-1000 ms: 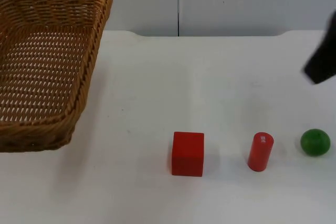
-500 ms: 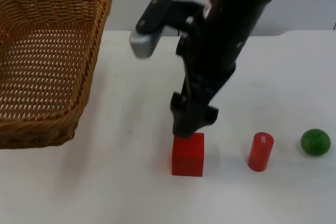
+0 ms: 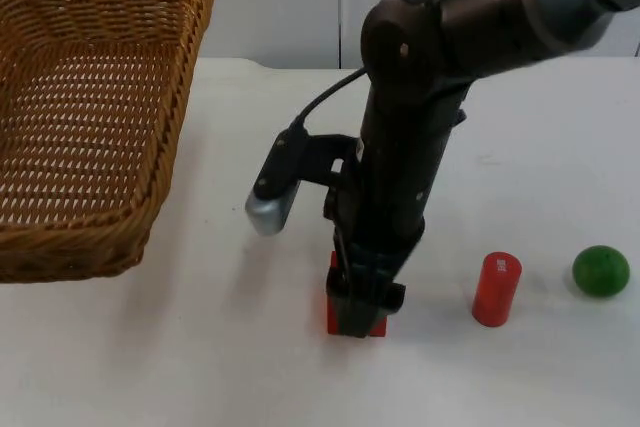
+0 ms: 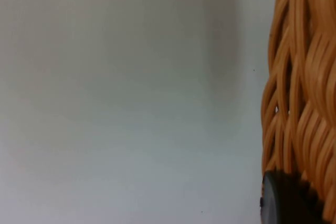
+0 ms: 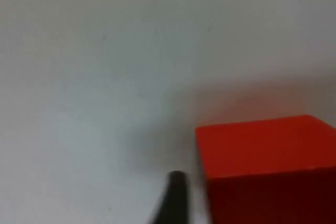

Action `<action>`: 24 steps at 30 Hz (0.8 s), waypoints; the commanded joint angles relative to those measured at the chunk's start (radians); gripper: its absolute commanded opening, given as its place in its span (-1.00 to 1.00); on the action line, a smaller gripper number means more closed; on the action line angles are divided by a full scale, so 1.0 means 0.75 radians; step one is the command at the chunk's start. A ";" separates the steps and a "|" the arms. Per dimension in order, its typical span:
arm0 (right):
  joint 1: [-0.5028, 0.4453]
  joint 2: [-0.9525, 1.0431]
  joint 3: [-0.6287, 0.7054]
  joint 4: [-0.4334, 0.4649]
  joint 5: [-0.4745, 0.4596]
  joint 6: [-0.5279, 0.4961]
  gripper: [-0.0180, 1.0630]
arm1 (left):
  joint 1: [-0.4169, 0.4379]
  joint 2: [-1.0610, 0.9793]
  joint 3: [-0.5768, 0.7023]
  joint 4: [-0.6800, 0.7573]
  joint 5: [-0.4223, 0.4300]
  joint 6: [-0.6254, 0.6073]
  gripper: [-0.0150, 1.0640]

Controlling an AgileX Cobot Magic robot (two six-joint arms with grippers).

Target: Pick up the basket with the left hand and place the object to the left of the red cylinder into the basket with the right hand.

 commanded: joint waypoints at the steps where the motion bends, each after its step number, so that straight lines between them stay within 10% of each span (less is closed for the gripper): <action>1: 0.014 0.000 -0.012 0.000 -0.001 0.012 0.04 | 0.001 -0.022 -0.001 -0.048 0.011 0.010 -0.97; 6: 0.012 -0.054 -0.012 -0.025 0.092 0.030 -0.98 | 0.001 -0.022 -0.001 -0.048 0.008 0.010 -0.97; 24: -0.008 -0.664 -0.038 -0.138 0.210 0.172 -0.97 | 0.001 -0.022 -0.001 -0.053 0.011 0.008 -0.97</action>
